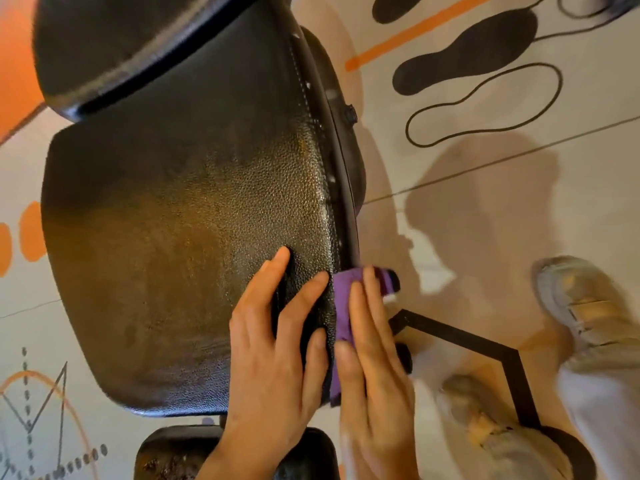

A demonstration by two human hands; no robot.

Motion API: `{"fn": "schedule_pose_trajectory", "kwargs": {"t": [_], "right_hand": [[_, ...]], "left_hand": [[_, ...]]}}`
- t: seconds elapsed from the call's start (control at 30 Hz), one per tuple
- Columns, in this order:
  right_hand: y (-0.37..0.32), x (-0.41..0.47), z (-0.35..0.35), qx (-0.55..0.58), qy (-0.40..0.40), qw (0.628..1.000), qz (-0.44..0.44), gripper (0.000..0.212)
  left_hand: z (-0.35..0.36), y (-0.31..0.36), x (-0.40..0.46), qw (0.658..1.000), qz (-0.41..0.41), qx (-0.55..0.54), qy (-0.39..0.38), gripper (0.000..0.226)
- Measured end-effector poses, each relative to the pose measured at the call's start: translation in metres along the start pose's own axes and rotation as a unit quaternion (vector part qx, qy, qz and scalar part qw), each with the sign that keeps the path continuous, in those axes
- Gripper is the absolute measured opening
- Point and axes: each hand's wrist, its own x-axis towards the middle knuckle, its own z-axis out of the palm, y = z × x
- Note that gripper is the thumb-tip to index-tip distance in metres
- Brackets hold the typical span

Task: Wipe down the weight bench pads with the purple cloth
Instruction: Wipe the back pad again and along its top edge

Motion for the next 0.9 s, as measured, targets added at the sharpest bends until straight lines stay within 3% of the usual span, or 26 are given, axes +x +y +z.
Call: {"fn": "schedule_pose_trajectory", "kwargs": {"t": [0.07,0.2,0.37,0.43,0.47,0.6,0.67,0.77,0.9], "right_hand": [[0.0,0.032,0.004,0.034,-0.019,0.999,-0.006,0.047],[-0.011,0.106,0.001,0.229,-0.043,0.969,0.086,0.042],[-0.009,0.026,-0.001,0.048,-0.049,0.998,0.003,0.048],[-0.006,0.045,0.0,0.026,-0.056,0.997,-0.037,0.047],[-0.007,0.07,0.003,0.021,-0.05,0.997,-0.048,0.048],[-0.013,0.151,0.008,0.154,-0.055,0.986,0.043,0.044],[-0.012,0.126,0.001,0.127,-0.078,0.988,0.034,0.042],[-0.013,0.083,-0.006,-0.046,-0.065,0.997,-0.021,0.038],[-0.013,0.153,0.008,0.049,-0.076,0.994,-0.06,0.041]], "left_hand": [[-0.002,0.0,0.0,1.0,-0.004,-0.009,-0.006,0.05],[-0.002,-0.002,-0.001,1.0,0.012,0.001,-0.009,0.052],[-0.015,0.001,0.026,0.999,-0.024,-0.022,0.031,0.051],[-0.02,-0.001,0.055,0.998,-0.036,-0.029,0.05,0.049],[-0.021,-0.003,0.071,0.997,-0.04,-0.029,0.057,0.048],[-0.02,-0.012,0.121,0.995,-0.049,-0.025,0.085,0.048],[-0.017,-0.014,0.131,0.994,-0.054,-0.022,0.091,0.048],[-0.012,-0.014,0.133,0.994,-0.051,-0.023,0.088,0.046],[-0.006,-0.015,0.132,0.994,-0.049,-0.045,0.09,0.046]]}}
